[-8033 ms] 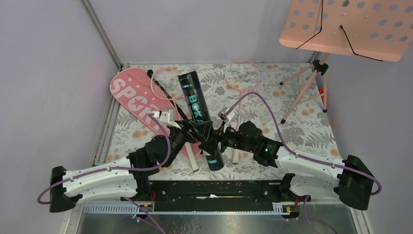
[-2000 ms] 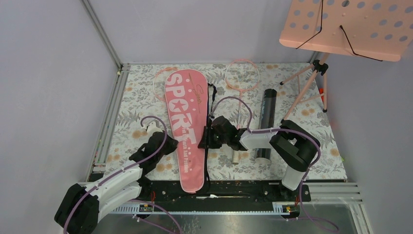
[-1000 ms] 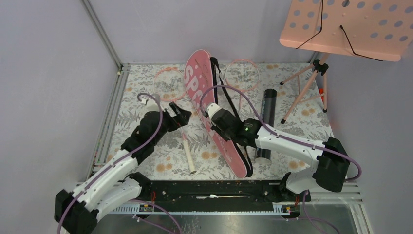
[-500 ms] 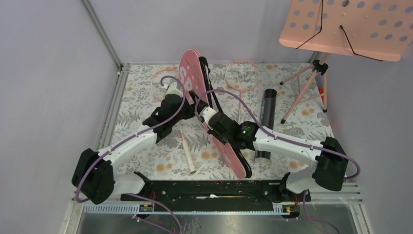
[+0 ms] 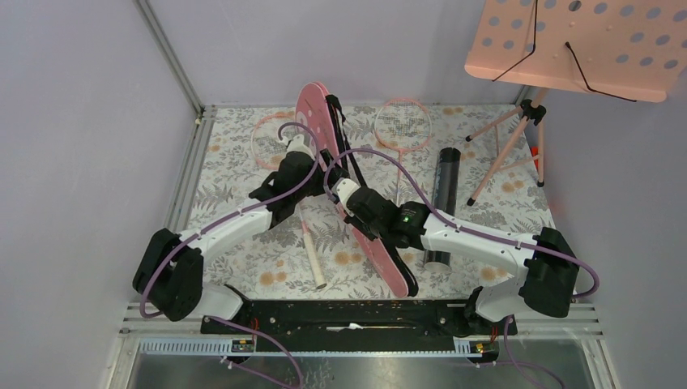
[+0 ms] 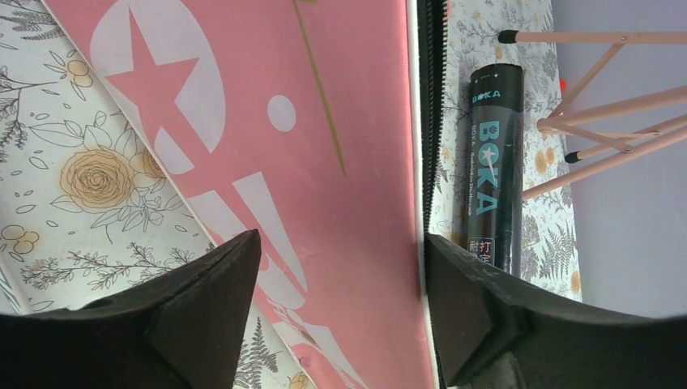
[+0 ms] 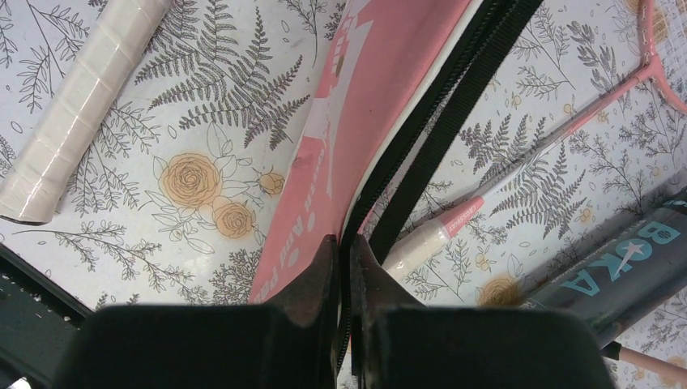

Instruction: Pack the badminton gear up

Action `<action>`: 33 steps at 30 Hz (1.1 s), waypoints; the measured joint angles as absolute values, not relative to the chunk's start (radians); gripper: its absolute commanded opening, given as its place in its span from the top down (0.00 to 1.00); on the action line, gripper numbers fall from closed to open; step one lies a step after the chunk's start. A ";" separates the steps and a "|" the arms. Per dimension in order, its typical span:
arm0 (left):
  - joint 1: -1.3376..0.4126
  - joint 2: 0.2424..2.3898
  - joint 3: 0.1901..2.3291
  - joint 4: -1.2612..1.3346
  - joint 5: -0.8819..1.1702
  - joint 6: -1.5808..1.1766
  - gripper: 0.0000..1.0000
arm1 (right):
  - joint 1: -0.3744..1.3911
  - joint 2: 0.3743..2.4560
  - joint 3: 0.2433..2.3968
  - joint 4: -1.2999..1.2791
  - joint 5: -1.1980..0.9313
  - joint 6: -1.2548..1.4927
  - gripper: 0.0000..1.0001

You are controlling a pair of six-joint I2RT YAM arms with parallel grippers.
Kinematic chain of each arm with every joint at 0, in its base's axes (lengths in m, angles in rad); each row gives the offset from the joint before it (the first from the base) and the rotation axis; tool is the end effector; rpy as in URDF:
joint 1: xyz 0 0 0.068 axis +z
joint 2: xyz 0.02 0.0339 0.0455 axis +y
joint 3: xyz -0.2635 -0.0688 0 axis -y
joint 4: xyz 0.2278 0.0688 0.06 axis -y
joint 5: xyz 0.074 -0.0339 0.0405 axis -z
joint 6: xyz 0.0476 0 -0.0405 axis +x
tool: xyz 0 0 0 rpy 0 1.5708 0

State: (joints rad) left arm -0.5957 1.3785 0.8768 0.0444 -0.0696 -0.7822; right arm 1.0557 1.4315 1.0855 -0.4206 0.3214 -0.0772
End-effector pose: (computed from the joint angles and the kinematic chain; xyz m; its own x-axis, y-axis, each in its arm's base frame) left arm 0.2562 -0.1696 0.2616 -0.6174 -0.4310 -0.6581 0.1028 0.7852 -0.6106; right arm 0.1628 0.2571 0.2710 -0.2857 -0.6532 -0.7012 -0.7378 0.6169 -0.2740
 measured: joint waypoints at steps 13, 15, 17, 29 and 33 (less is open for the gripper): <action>-0.606 1.414 0.886 0.057 -0.070 -0.781 1.00 | 1.055 1.433 1.085 -0.409 0.320 -0.058 0.94; -0.610 1.426 0.894 0.059 -0.063 -0.780 1.00 | 1.055 1.437 1.085 -0.407 0.319 -0.049 0.78; -0.610 1.438 0.898 0.068 -0.052 -0.772 1.00 | 1.055 1.438 1.085 -0.408 0.319 -0.032 0.53; -0.596 1.315 0.714 0.233 0.010 -0.663 1.00 | 1.056 1.123 0.895 -0.284 0.368 0.216 0.00; -0.596 1.262 0.657 0.258 0.045 -0.638 1.00 | 1.001 1.079 0.883 -0.222 0.397 0.284 0.00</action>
